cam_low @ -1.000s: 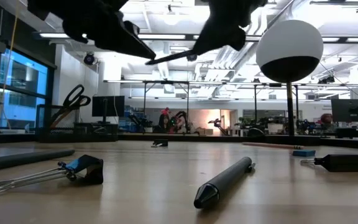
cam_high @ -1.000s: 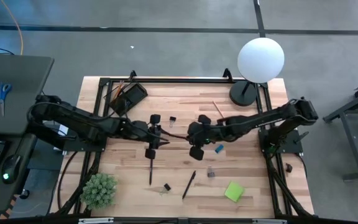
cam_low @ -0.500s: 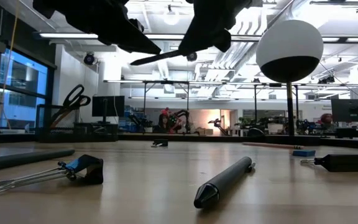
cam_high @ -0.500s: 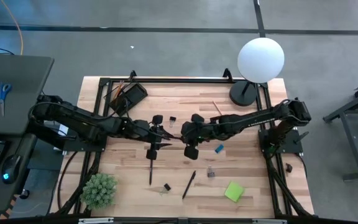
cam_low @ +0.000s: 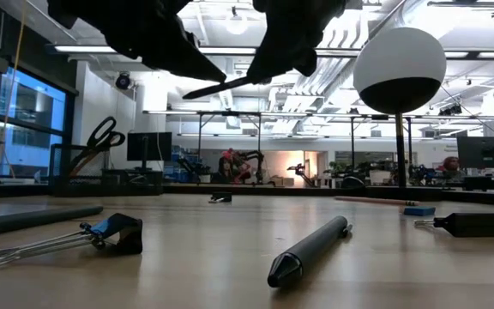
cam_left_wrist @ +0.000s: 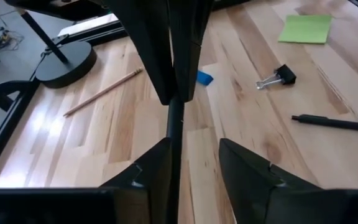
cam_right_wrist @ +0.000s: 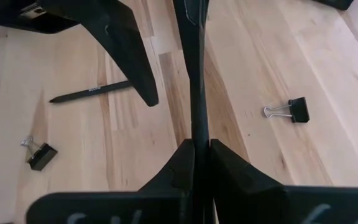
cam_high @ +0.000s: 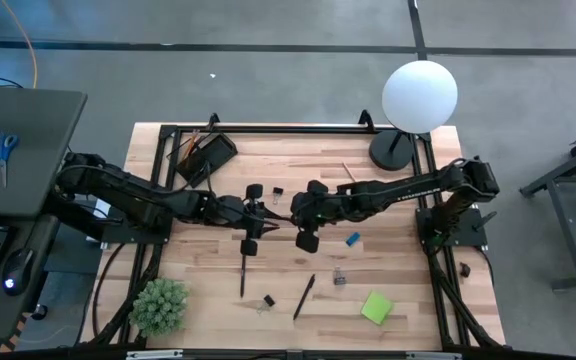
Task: Pick and place office supplies into organizer
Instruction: Put the black pen into the black desk organizer
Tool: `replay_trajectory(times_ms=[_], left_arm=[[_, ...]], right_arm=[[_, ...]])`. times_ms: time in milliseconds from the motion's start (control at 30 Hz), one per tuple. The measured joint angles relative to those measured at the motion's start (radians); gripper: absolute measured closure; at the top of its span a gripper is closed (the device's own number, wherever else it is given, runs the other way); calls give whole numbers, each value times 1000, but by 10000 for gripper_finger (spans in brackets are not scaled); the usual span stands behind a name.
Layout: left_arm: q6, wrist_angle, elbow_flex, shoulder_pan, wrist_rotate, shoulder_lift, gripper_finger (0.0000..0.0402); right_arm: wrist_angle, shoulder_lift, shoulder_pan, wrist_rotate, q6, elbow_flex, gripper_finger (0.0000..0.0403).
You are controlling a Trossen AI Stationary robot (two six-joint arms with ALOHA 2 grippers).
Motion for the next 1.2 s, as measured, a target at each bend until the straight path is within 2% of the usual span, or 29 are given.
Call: replay_trajectory(times_ms=[400, 733, 1033, 1200], left_arm=[[9, -11, -2, 2, -16, 3, 277], [8, -1, -2, 1, 29, 2, 277], [7, -22, -2, 1, 11, 2, 277], [7, -23, -2, 1, -2, 2, 303]], right_arm=[[16, 10, 6, -51, 19, 5, 385], [15, 18, 17, -45, 9, 2, 385], [24, 18, 14, -43, 2, 2, 385], [24, 18, 13, -39, 2, 2, 385]])
